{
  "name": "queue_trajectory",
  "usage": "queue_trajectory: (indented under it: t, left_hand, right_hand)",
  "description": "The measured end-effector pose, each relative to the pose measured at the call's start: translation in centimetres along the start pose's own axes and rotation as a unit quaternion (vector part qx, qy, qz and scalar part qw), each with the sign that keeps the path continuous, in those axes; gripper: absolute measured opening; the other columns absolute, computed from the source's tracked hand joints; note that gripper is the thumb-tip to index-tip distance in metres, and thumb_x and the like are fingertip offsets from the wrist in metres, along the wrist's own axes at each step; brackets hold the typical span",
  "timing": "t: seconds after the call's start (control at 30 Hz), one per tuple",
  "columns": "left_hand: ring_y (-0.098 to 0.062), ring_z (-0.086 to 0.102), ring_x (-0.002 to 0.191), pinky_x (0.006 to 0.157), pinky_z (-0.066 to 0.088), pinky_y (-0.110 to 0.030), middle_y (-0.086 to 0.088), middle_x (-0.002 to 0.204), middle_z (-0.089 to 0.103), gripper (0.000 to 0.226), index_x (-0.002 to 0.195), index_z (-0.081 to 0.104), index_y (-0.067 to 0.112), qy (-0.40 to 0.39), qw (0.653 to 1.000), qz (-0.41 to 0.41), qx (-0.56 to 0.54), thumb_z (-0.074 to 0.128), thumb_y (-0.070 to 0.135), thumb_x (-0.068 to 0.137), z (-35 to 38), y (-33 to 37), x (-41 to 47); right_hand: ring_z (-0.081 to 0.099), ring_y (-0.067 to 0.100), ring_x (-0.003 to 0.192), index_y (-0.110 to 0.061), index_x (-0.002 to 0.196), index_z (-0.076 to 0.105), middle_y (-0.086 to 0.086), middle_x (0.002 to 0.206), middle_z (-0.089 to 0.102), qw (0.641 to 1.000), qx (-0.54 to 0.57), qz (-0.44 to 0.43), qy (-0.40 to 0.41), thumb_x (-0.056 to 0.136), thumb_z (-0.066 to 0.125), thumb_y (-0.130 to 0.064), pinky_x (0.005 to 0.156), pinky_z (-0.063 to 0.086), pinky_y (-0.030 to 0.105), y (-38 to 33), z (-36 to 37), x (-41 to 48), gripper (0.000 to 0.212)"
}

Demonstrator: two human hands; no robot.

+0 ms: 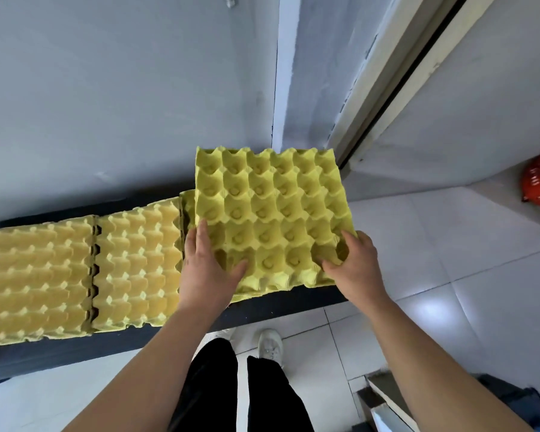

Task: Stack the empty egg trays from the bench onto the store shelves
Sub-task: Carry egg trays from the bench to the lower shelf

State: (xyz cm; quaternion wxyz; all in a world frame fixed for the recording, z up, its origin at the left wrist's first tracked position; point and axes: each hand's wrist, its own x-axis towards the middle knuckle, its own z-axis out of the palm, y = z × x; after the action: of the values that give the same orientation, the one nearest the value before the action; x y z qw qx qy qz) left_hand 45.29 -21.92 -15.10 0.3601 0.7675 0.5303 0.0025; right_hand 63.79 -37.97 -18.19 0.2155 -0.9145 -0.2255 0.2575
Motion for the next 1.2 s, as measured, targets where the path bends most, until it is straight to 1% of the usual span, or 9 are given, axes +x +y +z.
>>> queue_trajectory:
  t: [0.17,0.3,0.5,0.67,0.73,0.8,0.93,1.0,1.2]
  left_hand:
    - [-0.025,0.039,0.134,0.106,0.040,-0.042,-0.005,0.152,0.028,0.113,0.153,0.004,0.019,0.076,0.996,-0.011,-0.035,0.079,0.045,0.072,-6.0,0.5,-2.6]
    - [-0.022,0.046,0.125,0.099,0.043,-0.037,-0.002,0.143,0.038,0.103,0.150,0.017,0.017,0.146,0.987,-0.022,-0.065,0.080,0.041,0.072,-11.3,-0.7,-5.6]
    - [-0.021,0.045,0.126,0.098,0.041,-0.036,-0.003,0.142,0.040,0.100,0.150,0.022,0.018,0.245,0.962,-0.064,-0.104,0.081,0.039,0.072,-19.5,-4.9,-10.5]
    - [-0.021,0.046,0.123,0.098,0.043,-0.038,-0.002,0.143,0.037,0.098,0.148,0.024,0.023,0.320,0.932,-0.104,-0.138,0.081,0.042,0.070,-25.8,-10.6,-15.0]
    - [-0.018,0.048,0.111,0.091,0.044,-0.033,0.000,0.146,0.030,0.098,0.148,0.020,0.026,0.345,0.918,-0.120,-0.157,0.080,0.041,0.072,-28.5,-13.1,-17.3]
    - [-0.011,0.041,0.101,0.085,0.039,-0.027,0.000,0.146,0.027,0.097,0.149,0.019,0.027,0.368,0.905,-0.130,-0.168,0.079,0.040,0.074,-31.2,-16.0,-19.4]
    - [-0.013,0.046,0.109,0.087,0.038,-0.026,0.001,0.140,0.033,0.094,0.146,0.027,0.030,0.404,0.885,-0.138,-0.186,0.081,0.042,0.070,-36.9,-23.4,-23.7]
    - [-0.009,0.045,0.106,0.088,0.037,-0.025,0.004,0.138,0.034,0.092,0.145,0.029,0.032,0.413,0.881,-0.138,-0.187,0.082,0.042,0.069,-39.8,-27.1,-25.9]
    - [-0.004,0.039,0.107,0.092,0.037,-0.022,0.005,0.140,0.034,0.102,0.147,0.027,0.030,0.431,0.872,-0.147,-0.179,0.086,0.042,0.064,-47.3,-37.4,-31.8]
  right_hand:
    - [0.038,0.027,0.120,-0.018,0.130,0.048,0.006,0.130,0.042,0.997,-0.005,-0.076,0.032,0.076,0.073,-0.037,0.098,0.042,0.041,-5.8,-2.7,-2.1,0.062]
    - [0.036,0.029,0.128,-0.015,0.135,0.046,0.009,0.139,0.037,0.990,-0.006,-0.135,0.029,0.077,0.074,-0.035,0.104,0.038,0.041,-11.5,-3.7,-4.4,0.068]
    - [0.029,0.030,0.135,-0.015,0.138,0.043,0.012,0.145,0.032,0.973,-0.021,-0.231,0.005,0.078,0.073,-0.037,0.111,0.029,0.040,-21.0,-3.3,-9.1,0.071]
    - [0.038,0.032,0.128,-0.011,0.135,0.047,0.016,0.138,0.040,0.947,-0.044,-0.319,-0.006,0.076,0.075,-0.038,0.108,0.033,0.044,-29.7,-0.7,-14.2,0.071]
    - [0.042,0.032,0.122,-0.011,0.135,0.048,0.014,0.132,0.044,0.935,-0.045,-0.351,-0.010,0.075,0.075,-0.038,0.104,0.036,0.042,-33.4,0.8,-16.9,0.071]
    - [0.041,0.031,0.122,-0.011,0.136,0.047,0.012,0.131,0.044,0.924,-0.047,-0.378,-0.019,0.076,0.075,-0.039,0.103,0.037,0.041,-36.9,2.7,-19.8,0.072]
    - [0.041,0.031,0.123,-0.010,0.136,0.047,0.013,0.132,0.045,0.904,-0.045,-0.423,-0.038,0.076,0.075,-0.039,0.105,0.036,0.042,-43.3,7.6,-26.3,0.072]
    - [0.041,0.031,0.124,-0.011,0.136,0.046,0.013,0.133,0.044,0.899,-0.044,-0.432,-0.053,0.076,0.074,-0.040,0.105,0.036,0.042,-46.2,10.2,-29.8,0.072]
    - [0.043,0.031,0.123,-0.010,0.136,0.046,0.015,0.131,0.046,0.882,-0.043,-0.458,-0.101,0.077,0.072,-0.041,0.104,0.037,0.043,-53.6,17.9,-39.0,0.071]
